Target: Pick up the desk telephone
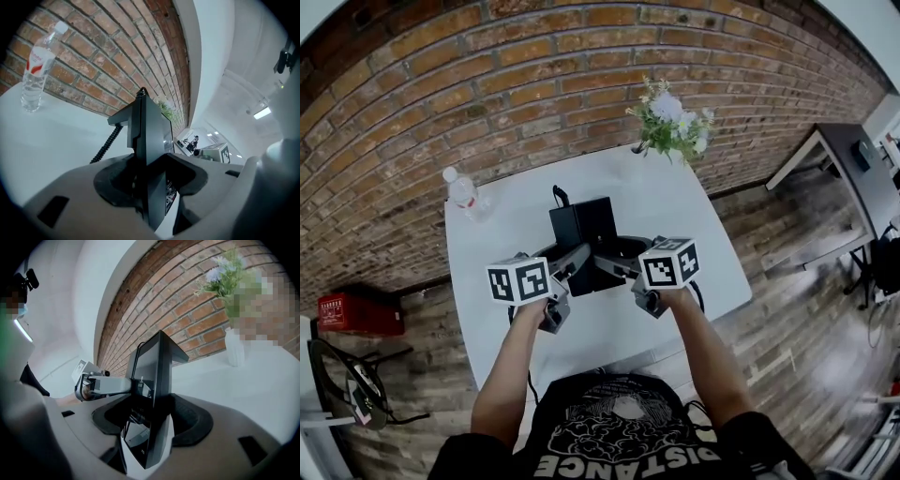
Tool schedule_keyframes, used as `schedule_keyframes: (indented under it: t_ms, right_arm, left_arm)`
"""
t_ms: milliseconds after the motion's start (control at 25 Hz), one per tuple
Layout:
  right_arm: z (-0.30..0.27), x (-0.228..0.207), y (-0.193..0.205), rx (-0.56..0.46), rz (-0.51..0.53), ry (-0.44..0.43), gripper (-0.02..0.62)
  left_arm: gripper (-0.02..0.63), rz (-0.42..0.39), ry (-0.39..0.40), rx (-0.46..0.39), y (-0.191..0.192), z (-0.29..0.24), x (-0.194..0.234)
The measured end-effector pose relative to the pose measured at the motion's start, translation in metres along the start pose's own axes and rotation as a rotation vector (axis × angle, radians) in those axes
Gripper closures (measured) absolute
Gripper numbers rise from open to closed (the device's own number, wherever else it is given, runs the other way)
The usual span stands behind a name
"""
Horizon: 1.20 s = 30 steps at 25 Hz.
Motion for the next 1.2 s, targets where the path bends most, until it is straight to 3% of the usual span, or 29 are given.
schedule_keyframes:
  t_ms: [680, 1200]
  right_arm:
    - [0.102, 0.063, -0.052, -0.179, 0.217, -0.042, 0.337]
    - [0.188, 0.079, -0.041, -0.276, 0.293, -0.012, 0.337]
  left_arm:
    - [0.408, -0.238, -0.012, -0.173, -0.068, 0.011, -0.119]
    - [0.408, -0.34, 0.031, -0.218, -0.065, -0.003, -0.202]
Point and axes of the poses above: the fingertips, and each gripper's own axes: z backward along the fingers, x to its left, y out of its underside, the point moved 9 cm from there along z, backward along the fingers, and after that the axes turned 12 degrees about -z, right-handed, at the moved point
